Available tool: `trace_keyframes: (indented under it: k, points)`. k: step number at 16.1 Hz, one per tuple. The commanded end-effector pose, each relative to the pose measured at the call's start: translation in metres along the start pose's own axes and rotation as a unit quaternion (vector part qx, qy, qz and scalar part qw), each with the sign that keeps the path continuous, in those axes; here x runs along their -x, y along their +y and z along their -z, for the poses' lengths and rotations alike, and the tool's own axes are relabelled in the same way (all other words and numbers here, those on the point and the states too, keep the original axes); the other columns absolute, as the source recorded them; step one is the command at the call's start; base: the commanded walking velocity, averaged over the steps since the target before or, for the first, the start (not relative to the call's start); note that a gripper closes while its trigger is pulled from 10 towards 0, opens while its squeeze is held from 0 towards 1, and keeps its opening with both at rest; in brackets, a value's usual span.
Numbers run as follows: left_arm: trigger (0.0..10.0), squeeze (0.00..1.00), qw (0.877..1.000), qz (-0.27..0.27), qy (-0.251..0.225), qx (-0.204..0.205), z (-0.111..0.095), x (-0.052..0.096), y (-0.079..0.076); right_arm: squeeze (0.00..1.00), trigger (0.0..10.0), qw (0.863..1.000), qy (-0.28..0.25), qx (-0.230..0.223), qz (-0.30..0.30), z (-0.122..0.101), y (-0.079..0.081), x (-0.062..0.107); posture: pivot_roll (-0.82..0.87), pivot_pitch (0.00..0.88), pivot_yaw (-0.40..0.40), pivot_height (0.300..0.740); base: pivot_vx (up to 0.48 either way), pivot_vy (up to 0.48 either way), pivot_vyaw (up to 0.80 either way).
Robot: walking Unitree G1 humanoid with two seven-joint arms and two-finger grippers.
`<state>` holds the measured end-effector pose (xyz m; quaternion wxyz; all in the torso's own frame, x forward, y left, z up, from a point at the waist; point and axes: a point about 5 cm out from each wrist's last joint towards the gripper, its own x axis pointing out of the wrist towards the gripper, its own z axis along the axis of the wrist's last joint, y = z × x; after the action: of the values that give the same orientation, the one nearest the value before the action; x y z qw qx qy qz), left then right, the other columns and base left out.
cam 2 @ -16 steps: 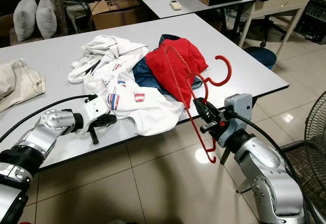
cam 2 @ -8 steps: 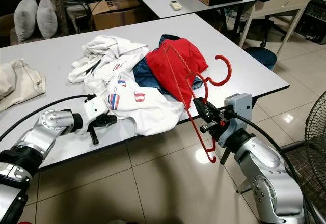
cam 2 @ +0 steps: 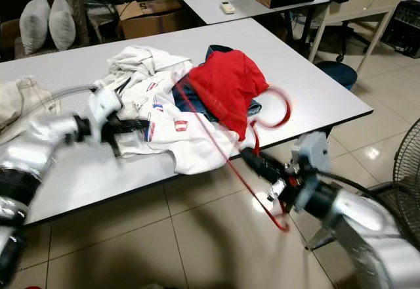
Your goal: Hang hanger
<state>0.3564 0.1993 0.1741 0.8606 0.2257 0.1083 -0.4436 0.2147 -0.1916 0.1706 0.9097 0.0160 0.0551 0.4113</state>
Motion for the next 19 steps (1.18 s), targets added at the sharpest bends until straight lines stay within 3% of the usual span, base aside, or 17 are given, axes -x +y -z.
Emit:
trace_keyframes:
  k: [1,2,3,4,5,8,12,14,15,16,19]
  points:
    - [0.0,0.00,0.999,-0.004,0.014,-0.034,-0.003,-0.002,0.000,0.00,10.0,1.000,-0.001,0.005,-0.019,-0.004,0.005,0.001,-0.20,0.000,0.097,0.740,0.000,0.000,0.00]
    - [10.0,0.00,0.998,-0.010,0.031,-0.045,0.005,-0.008,-0.006,0.00,10.0,1.000,0.011,0.003,-0.026,-0.002,0.007,0.000,-0.20,0.000,0.097,0.740,0.000,0.000,0.00]
    - [10.0,0.00,0.998,-0.008,0.035,-0.047,0.007,-0.010,-0.009,0.00,10.0,0.999,0.016,0.002,-0.029,0.000,0.009,-0.001,-0.20,0.000,0.097,0.740,0.000,0.000,0.00]
    - [10.0,0.43,0.998,-0.006,0.036,-0.047,0.008,-0.011,-0.010,0.00,10.0,0.999,0.019,0.001,-0.030,0.001,0.009,-0.001,-0.20,0.000,0.097,0.740,0.000,0.000,0.00]
    - [10.0,1.00,0.999,0.017,0.020,-0.018,0.010,-0.016,-0.020,0.00,10.0,0.998,0.045,0.000,-0.035,0.007,0.013,-0.001,-0.20,0.000,0.097,0.740,0.000,0.000,0.00]
    - [10.0,1.00,0.993,0.069,0.081,-0.051,0.032,-0.021,-0.039,0.00,10.0,0.995,0.097,0.011,-0.020,0.021,0.008,0.001,-0.20,0.000,0.098,0.740,0.000,0.000,0.00]
    - [10.0,1.00,0.991,0.054,0.104,-0.071,0.040,-0.032,-0.043,0.00,10.0,0.992,0.126,0.021,0.005,0.027,0.002,0.004,-0.21,0.000,0.101,0.740,0.000,0.000,0.00]
    - [10.0,1.00,0.989,0.022,0.120,-0.088,0.043,-0.037,-0.039,0.00,10.0,0.991,0.130,0.031,0.029,0.028,-0.004,0.003,-0.21,0.000,0.104,0.740,0.000,0.000,0.00]
    - [10.0,0.15,0.989,0.013,0.121,-0.089,0.043,-0.039,-0.038,0.00,10.0,0.990,0.130,0.032,0.031,0.028,-0.005,0.002,-0.21,0.000,0.109,0.740,0.000,0.000,0.00]
    - [10.0,0.00,0.989,0.008,0.121,-0.086,0.043,-0.041,-0.038,0.00,10.0,0.990,0.132,0.032,0.029,0.029,-0.004,0.002,-0.22,0.000,0.111,0.740,0.000,0.000,0.00]
    - [10.0,0.00,0.988,0.004,0.132,-0.083,0.049,-0.044,-0.040,0.00,10.0,0.990,0.134,0.031,0.027,0.031,-0.001,0.002,-0.22,0.000,0.111,0.740,0.000,0.000,0.00]
